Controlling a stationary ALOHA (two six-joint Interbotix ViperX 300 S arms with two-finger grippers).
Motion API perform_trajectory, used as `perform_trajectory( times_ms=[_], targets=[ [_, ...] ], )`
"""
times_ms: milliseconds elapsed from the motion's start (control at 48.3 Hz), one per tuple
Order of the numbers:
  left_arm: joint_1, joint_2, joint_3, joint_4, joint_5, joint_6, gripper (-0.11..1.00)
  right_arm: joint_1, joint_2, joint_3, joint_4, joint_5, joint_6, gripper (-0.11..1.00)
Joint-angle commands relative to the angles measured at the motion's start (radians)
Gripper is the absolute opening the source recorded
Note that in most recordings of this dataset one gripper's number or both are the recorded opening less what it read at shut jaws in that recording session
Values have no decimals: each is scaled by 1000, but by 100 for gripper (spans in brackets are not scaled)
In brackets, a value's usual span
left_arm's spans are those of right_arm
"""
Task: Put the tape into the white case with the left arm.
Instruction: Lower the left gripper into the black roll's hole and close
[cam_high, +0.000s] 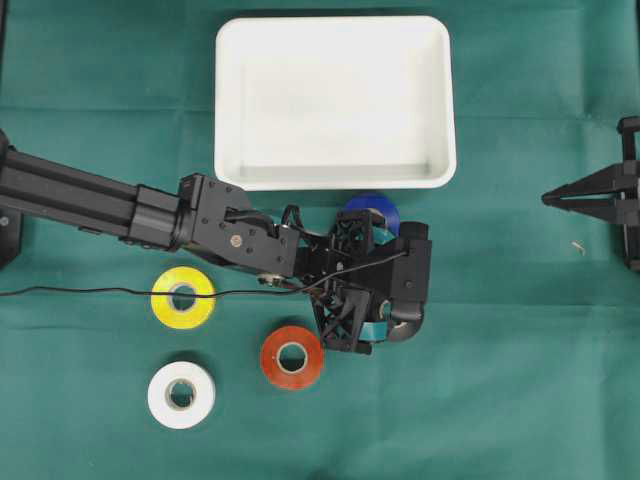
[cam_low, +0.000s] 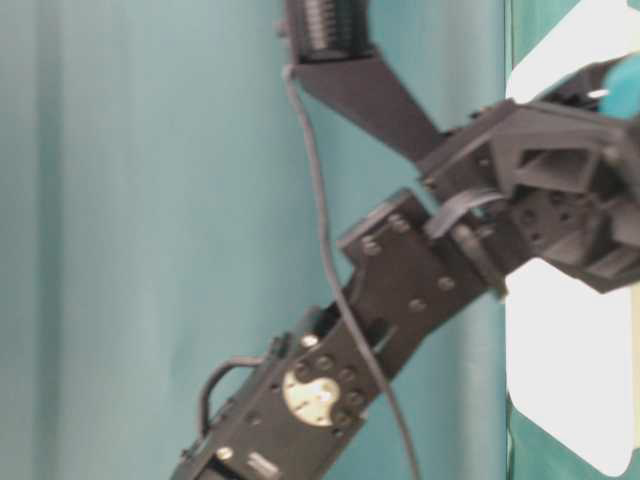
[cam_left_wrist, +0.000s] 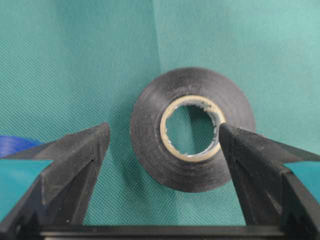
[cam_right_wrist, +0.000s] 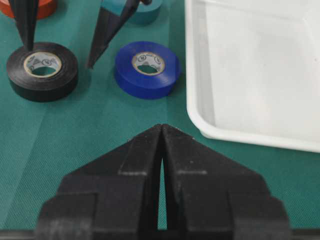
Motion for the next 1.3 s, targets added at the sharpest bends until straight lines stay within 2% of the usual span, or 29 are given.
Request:
perform_trajectory(
  times_ms=[0, 642, 745, 932, 973, 1284],
  targets=[
    [9, -12, -26, 0, -5, 2, 100, 0, 15, -9, -2, -11, 3, -9],
    [49, 25, -37, 2, -11, 6, 97, 0, 15, -6, -2, -11, 3, -9],
    [49, 29, -34, 2, -9, 8, 84, -2, 15, -6, -2, -11, 3, -9],
    [43, 31, -35, 2, 6, 17, 32, -2, 14, -6, -2, -11, 3, -9],
    [41, 26, -38, 2, 9, 18, 25, 0, 14, -6, -2, -11, 3, -9],
    [28, -43, -32, 2, 52, 20, 25, 0, 12, -6, -2, -11, 3, -9]
  ],
)
